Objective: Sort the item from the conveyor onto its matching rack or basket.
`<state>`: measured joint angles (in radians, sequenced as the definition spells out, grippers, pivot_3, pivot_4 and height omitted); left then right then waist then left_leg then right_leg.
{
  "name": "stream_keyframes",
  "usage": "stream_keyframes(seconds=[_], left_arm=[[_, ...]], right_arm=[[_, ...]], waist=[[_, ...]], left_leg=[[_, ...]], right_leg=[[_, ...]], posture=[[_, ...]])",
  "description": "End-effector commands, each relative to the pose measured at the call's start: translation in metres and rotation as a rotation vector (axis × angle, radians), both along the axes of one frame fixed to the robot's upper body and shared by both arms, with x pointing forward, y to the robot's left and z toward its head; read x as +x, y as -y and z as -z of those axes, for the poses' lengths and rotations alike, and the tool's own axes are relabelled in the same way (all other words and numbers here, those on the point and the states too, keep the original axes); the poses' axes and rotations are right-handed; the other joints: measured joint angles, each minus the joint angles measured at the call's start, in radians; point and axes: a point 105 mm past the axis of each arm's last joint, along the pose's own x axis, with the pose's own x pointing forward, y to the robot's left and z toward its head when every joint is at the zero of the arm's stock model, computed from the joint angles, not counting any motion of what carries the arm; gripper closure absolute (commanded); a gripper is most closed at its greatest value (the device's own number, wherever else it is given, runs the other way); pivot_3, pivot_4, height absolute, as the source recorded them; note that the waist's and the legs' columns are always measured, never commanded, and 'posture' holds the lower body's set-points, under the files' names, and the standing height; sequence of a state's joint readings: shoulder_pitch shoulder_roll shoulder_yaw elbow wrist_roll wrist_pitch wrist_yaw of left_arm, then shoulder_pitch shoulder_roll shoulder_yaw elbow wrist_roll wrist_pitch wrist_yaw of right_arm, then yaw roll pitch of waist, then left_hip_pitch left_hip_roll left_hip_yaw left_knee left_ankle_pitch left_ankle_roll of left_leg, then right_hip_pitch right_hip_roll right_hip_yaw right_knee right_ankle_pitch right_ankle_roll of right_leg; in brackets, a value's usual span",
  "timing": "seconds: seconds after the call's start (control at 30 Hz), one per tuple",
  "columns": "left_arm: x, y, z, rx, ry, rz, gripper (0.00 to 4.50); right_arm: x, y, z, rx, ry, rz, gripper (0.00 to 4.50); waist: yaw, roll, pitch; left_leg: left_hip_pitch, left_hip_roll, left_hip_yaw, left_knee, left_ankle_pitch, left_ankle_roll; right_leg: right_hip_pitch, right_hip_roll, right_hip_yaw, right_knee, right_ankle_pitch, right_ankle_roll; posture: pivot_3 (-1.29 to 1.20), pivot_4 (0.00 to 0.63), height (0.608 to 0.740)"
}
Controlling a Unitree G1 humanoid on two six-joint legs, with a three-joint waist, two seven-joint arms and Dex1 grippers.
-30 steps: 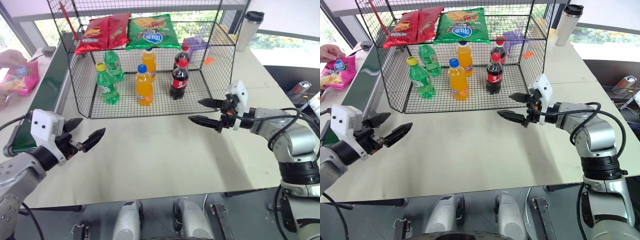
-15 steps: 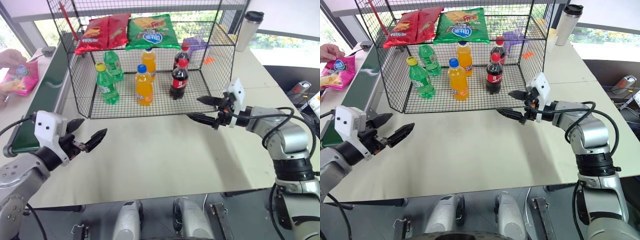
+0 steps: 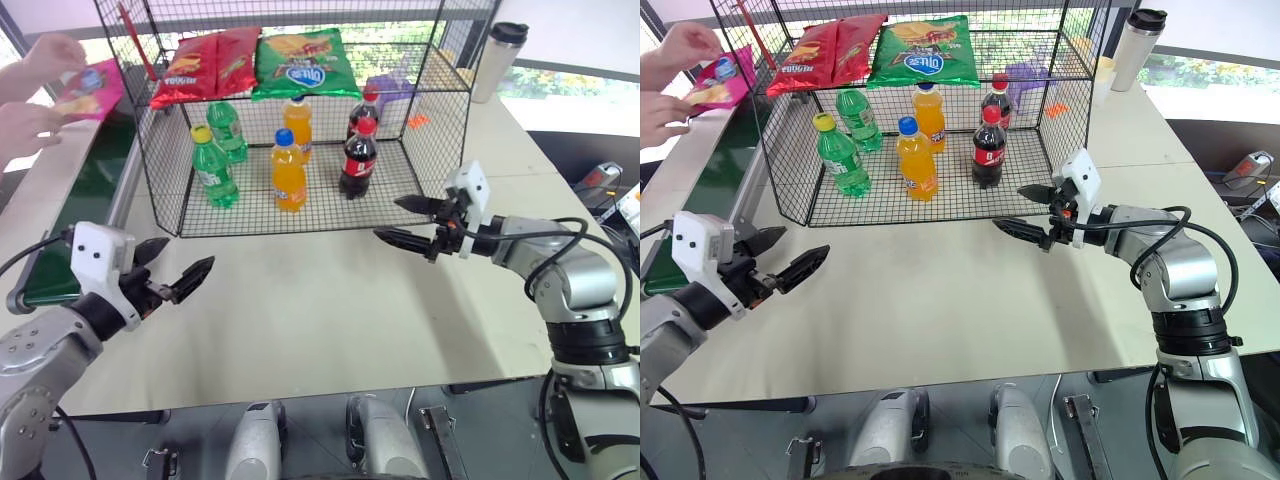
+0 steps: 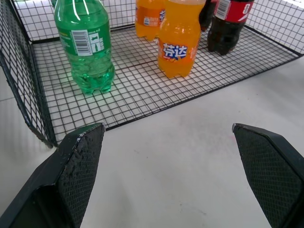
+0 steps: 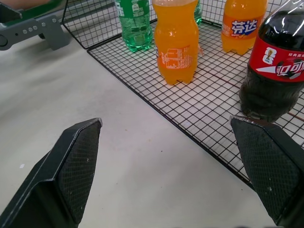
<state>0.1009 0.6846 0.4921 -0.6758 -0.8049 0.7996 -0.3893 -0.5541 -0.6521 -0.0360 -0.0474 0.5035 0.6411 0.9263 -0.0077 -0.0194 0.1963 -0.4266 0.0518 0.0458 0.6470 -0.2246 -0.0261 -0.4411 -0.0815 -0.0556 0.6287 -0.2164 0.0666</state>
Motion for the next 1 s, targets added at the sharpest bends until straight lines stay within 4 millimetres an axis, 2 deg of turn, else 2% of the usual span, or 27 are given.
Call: stream_keyframes(seconds=[0.03, 0.37, 0.5, 0.6, 0.63, 0.73, 0.8, 0.83, 0.87, 1.0], left_arm=[[0.001, 0.002, -0.007, 0.007, 0.042, 0.004, 0.0], [0.003, 0.0, -0.006, 0.043, 0.048, -0.029, 0.0], [0.006, -0.011, -0.018, 0.132, 0.117, -0.103, 0.0], [0.008, -0.057, -0.052, 0.377, 0.257, -0.323, 0.0], [0.005, -0.076, -0.059, 0.557, 0.273, -0.394, 0.0], [0.0, -0.101, -0.064, 0.908, 0.272, -0.448, 0.0], [-0.008, -0.132, -0.068, 1.364, 0.25, -0.487, 0.0], [-0.01, -0.138, -0.066, 1.483, 0.232, -0.462, 0.0], [-0.011, -0.141, -0.063, 1.548, 0.222, -0.438, 0.0], [-0.009, -0.142, -0.051, 1.601, 0.23, -0.407, 0.0]], right_arm=[[-0.004, 0.001, -0.016, 0.001, 0.068, -0.004, 0.03], [-0.001, 0.001, -0.014, 0.0, 0.066, 0.003, 0.03], [0.0, -0.001, -0.018, 0.011, 0.07, -0.009, 0.03], [-0.008, -0.018, -0.043, 0.117, 0.072, -0.099, 0.03], [-0.011, -0.025, -0.051, 0.148, 0.076, -0.136, 0.03], [-0.016, -0.037, -0.062, 0.18, 0.082, -0.191, 0.03], [-0.017, -0.062, -0.078, 0.241, 0.114, -0.252, 0.03], [-0.02, -0.074, -0.083, 0.253, 0.126, -0.285, 0.03], [-0.022, -0.081, -0.085, 0.258, 0.133, -0.306, 0.03], [-0.032, -0.1, -0.085, 0.212, 0.16, -0.37, 0.03]], waist=[[-0.001, 0.0, 0.0], [0.0, 0.0, 0.0], [0.0, 0.0, 0.0], [-0.002, -0.001, 0.0], [-0.004, 0.0, 0.0], [-0.009, 0.002, 0.0], [-0.008, 0.001, 0.0], [-0.011, 0.001, 0.0], [-0.009, 0.002, 0.0], [0.009, 0.001, -0.001]], left_leg=[[0.0, 0.0, 0.0, 0.0, 0.0, 0.0], [0.0, 0.0, 0.0, 0.0, 0.0, 0.0], [0.0, 0.0, 0.0, 0.0, 0.0, 0.0], [0.0, 0.0, 0.0, 0.0, 0.0, 0.0], [0.0, 0.0, 0.0, 0.0, 0.0, 0.0], [0.0, 0.001, 0.001, -0.003, 0.0, 0.0], [0.001, 0.001, 0.002, -0.005, 0.0, 0.0], [0.0, 0.001, 0.003, -0.005, 0.0, 0.0], [0.0, 0.001, 0.004, -0.007, 0.0, 0.0], [-0.001, 0.001, 0.004, -0.01, 0.0, -0.001]], right_leg=[[0.0, 0.0, 0.0, 0.0, 0.0, 0.0], [0.0, 0.0, 0.0, 0.0, 0.0, 0.0], [0.0, 0.0, 0.0, 0.0, 0.0, 0.0], [0.0, 0.0, 0.0, 0.0, 0.0, 0.0], [-0.001, 0.0, 0.0, 0.001, 0.0, 0.0], [-0.002, 0.0, 0.0, 0.0, 0.0, -0.001], [-0.003, 0.0, 0.0, 0.0, 0.0, 0.0], [-0.004, 0.0, 0.0, -0.001, 0.0, -0.001], [-0.006, 0.0, 0.0, -0.001, 0.0, -0.001], [-0.008, -0.002, 0.0, -0.003, 0.0, -0.002]], posture=[[0.0, 0.15, 0.74], [0.0, 0.15, 0.74], [0.0, 0.15, 0.74], [0.0, 0.15, 0.74], [0.0, 0.15, 0.74], [0.0, 0.15, 0.74], [0.0, 0.15, 0.74], [0.0, 0.15, 0.74], [0.0, 0.15, 0.74], [0.0, 0.15, 0.74]])
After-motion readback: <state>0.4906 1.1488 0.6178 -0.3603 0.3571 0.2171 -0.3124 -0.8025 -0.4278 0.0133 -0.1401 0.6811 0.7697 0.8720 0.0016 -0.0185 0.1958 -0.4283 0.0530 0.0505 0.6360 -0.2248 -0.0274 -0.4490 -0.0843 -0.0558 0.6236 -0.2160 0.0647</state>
